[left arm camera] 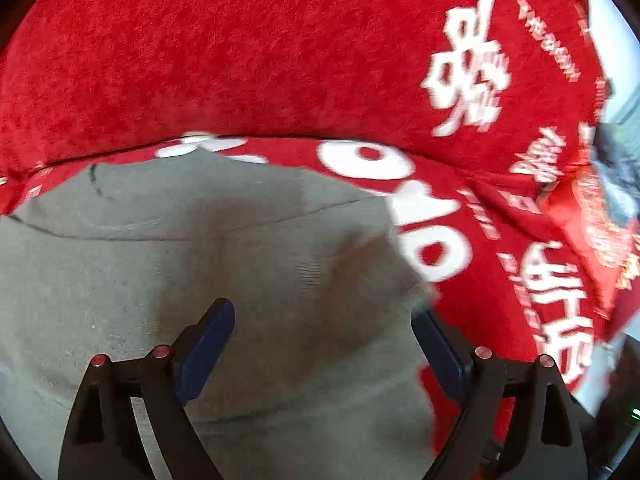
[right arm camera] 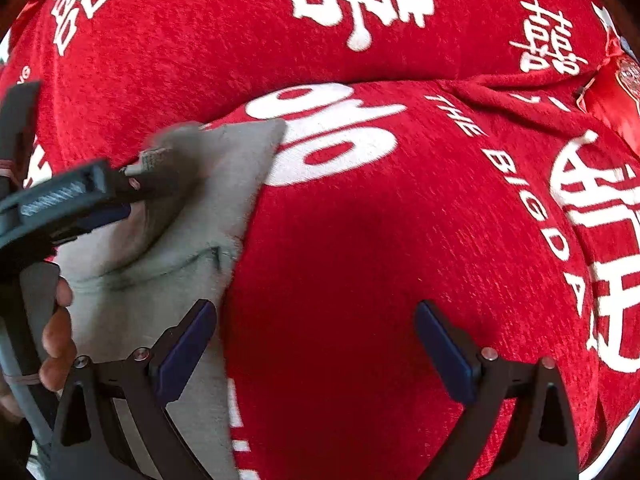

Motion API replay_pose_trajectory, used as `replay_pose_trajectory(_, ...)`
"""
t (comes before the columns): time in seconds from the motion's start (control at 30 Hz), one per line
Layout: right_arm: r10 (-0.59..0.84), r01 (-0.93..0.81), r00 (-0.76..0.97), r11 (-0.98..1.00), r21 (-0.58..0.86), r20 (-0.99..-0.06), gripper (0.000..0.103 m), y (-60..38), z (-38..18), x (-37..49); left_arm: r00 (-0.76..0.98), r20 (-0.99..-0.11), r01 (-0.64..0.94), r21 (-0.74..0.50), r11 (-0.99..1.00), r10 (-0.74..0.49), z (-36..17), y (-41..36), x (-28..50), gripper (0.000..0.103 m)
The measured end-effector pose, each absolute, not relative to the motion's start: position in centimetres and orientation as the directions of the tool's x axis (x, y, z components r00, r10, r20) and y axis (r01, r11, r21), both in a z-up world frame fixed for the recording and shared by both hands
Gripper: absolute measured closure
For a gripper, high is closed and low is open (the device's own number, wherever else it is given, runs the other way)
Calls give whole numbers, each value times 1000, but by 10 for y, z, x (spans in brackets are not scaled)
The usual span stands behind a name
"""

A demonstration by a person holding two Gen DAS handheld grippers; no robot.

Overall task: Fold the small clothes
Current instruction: 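Lay the sleeve across the sweatshirt back with the left gripper and open, then move both open grippers to the hem of the sweatshirt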

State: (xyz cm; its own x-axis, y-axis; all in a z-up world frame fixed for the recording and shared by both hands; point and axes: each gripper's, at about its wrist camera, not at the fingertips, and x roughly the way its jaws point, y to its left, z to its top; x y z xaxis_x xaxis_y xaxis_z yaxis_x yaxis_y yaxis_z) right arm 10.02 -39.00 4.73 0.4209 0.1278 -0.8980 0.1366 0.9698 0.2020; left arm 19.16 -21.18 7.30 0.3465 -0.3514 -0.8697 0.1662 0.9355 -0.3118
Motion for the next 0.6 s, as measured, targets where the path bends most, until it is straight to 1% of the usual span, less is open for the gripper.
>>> replay_pose_trajectory(0.07,141,114,430,971,209,-892,3,-382,52,103,309,-860,170,-371,913,-406,83,-199,189,13)
replay_pose_trajectory(0.13,163,82,442,972,221,-882,3,-374,57,106,326,-843,161,-396,904,-428,94,-176,183,13)
replay_pose_trajectory(0.17,171,70,444,972,224,-880,3,-370,59,108,345,-841,155,-387,909,-417,98,-164,181,13)
replay_pose_trajectory(0.27,173,58,469,973,226,-866,3,-361,69,112,412,-852,83,-318,945,-323,101,-116,179,13)
replay_pose_trajectory(0.37,197,37,484,969,245,-852,3,-349,75,122,402,-878,-39,-299,954,-259,84,-68,186,13)
replay_pose_trajectory(0.47,231,-29,501,968,250,-834,3,-319,81,143,391,-904,-118,-234,965,-171,59,-34,191,13)
replay_pose_trajectory(0.53,307,-91,455,950,300,-836,3,-294,72,163,355,-919,-164,-241,957,-170,41,-9,191,13)
replay_pose_trajectory(0.57,308,-103,432,950,293,-848,3,-287,65,170,354,-919,-164,-242,956,-172,35,0,189,13)
replay_pose_trajectory(0.6,276,-110,410,961,253,-869,3,-281,56,175,376,-909,-133,-245,960,-180,34,5,186,13)
